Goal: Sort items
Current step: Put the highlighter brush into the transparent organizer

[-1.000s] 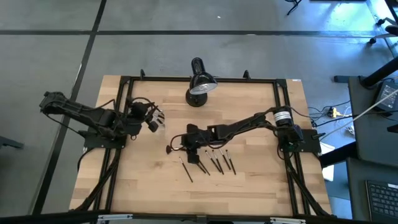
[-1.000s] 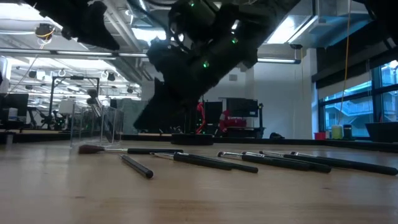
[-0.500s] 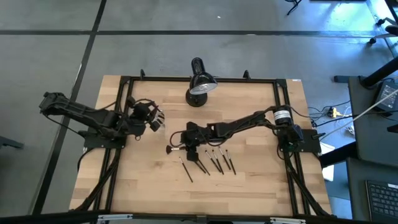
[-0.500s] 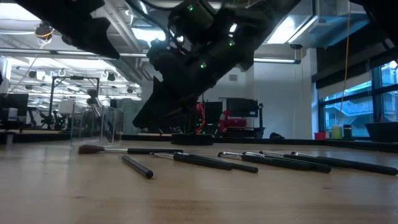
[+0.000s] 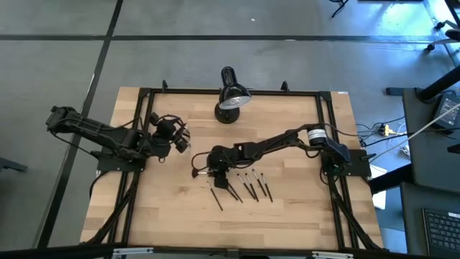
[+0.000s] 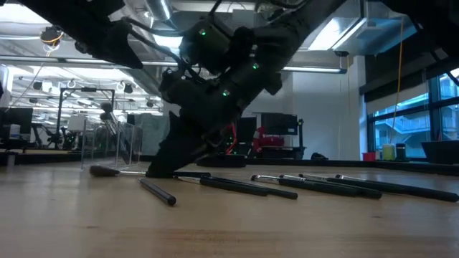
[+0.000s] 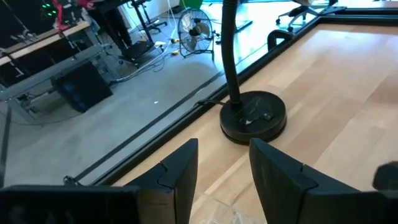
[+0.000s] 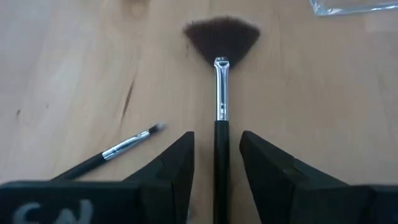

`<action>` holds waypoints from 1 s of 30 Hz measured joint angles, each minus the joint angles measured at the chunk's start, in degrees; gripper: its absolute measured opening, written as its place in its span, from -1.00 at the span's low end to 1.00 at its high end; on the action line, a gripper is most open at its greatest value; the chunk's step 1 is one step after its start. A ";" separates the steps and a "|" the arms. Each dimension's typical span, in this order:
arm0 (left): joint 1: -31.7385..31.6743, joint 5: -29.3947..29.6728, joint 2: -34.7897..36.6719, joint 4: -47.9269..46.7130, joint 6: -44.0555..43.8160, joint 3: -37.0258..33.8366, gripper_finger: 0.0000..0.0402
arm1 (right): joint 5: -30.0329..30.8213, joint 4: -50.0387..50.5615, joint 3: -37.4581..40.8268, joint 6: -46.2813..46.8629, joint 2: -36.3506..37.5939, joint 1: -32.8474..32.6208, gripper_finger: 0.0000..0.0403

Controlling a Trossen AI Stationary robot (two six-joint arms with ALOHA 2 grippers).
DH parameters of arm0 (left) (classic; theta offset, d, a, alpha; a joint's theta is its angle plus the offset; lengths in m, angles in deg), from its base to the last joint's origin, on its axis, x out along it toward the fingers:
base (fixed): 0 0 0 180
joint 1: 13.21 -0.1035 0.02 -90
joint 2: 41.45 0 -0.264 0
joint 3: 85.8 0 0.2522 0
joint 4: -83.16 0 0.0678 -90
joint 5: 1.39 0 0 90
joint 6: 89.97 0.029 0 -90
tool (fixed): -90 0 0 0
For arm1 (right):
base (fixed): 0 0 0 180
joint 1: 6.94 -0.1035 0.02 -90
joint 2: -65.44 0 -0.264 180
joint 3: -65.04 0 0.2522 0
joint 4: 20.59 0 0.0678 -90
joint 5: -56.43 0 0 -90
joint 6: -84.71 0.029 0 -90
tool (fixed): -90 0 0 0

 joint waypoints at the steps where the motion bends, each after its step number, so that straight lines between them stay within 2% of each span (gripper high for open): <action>1: 0.00 -0.40 0.02 0.02 -0.02 0.00 -0.30 | 0.97 1.68 -0.86 -0.21 -0.22 -0.06 -0.34; 9: 0.00 -2.97 0.02 -0.68 -0.02 0.00 -0.29 | 9.30 7.28 -2.13 -3.39 -0.54 -1.04 -0.71; 14: 0.00 -3.05 0.00 -0.70 -0.02 0.00 -0.29 | 10.85 10.60 -2.11 -4.03 -0.50 -1.02 -0.89; 17: 0.00 -3.05 0.01 -0.70 -0.02 0.00 -0.29 | 13.04 11.59 -2.00 -4.08 -0.52 -1.02 -0.88; 23: 0.00 -3.83 0.02 -0.87 -0.06 0.00 -0.29 | 13.50 12.23 -1.90 -3.29 0.92 -1.02 -0.81; 30: 0.00 -6.87 0.02 -3.50 -2.11 0.00 -0.29 | 15.52 21.77 -0.92 -2.94 7.51 -0.74 -0.86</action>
